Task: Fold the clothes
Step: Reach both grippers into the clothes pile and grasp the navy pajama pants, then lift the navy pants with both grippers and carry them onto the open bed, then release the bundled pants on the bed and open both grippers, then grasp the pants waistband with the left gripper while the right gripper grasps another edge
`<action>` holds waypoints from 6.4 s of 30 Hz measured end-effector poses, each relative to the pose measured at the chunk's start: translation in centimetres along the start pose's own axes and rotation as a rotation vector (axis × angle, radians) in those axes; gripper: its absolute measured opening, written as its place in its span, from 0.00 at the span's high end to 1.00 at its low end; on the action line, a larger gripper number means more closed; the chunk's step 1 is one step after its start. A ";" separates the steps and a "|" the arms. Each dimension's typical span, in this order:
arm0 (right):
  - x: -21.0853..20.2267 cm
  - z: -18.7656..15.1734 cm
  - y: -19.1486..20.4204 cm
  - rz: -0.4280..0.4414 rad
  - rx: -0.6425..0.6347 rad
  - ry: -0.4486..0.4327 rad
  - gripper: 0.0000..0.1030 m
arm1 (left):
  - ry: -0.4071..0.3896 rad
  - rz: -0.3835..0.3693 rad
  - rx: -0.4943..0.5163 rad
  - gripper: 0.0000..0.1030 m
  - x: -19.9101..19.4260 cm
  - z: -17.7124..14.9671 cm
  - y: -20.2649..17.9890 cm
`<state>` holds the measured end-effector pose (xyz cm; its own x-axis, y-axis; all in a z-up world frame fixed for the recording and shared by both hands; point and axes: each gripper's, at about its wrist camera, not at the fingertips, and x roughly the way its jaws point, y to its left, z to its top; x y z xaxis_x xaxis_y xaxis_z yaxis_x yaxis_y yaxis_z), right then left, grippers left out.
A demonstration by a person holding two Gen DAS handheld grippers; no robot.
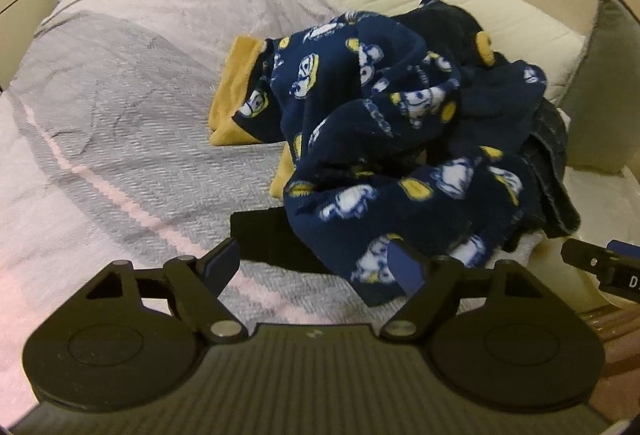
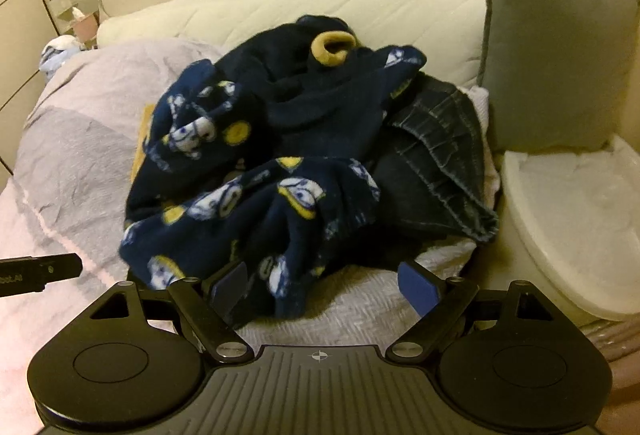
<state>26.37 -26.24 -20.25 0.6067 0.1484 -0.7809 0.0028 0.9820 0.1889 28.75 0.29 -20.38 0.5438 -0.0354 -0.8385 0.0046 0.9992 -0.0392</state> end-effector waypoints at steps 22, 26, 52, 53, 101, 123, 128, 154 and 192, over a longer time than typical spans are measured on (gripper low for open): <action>12.8 1.9 -3.5 0.151 0.246 0.121 0.81 | 0.052 -0.157 -0.090 0.80 14.9 3.6 2.0; 10.7 3.0 -3.1 0.225 0.196 0.042 0.86 | -0.050 -0.174 -0.058 0.87 11.8 3.1 1.7; -26.7 -1.1 25.3 1.234 -0.344 -0.585 0.88 | -0.899 0.487 -0.326 0.89 -47.5 -20.7 18.2; -27.6 -1.5 26.4 1.249 -0.340 -0.590 0.88 | -0.906 0.516 -0.325 0.89 -48.9 -21.4 18.4; -19.7 -27.3 19.4 0.823 -1.251 0.319 0.43 | 0.115 0.944 -0.982 0.61 -39.5 -46.8 0.9; -18.1 -29.6 23.2 0.727 -1.164 0.357 0.43 | 0.136 0.885 -0.949 0.58 -39.3 -49.8 7.1; -17.2 -30.5 25.9 0.676 -1.060 0.379 0.43 | 0.136 0.848 -0.909 0.57 -39.5 -50.9 12.5; -5.6 -30.1 27.4 0.393 -0.233 0.586 0.36 | 0.157 0.447 -0.627 0.41 -26.1 -46.4 35.4; -12.4 -15.8 44.7 1.021 -0.246 0.041 0.87 | -0.494 0.403 -0.798 0.90 -41.4 -44.1 46.5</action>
<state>6.38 17.70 -11.50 0.2022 0.9186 -0.3395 -0.6594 0.3840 0.6464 -30.57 47.41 -11.45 0.6674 0.4924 -0.5587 -0.7177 0.6255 -0.3060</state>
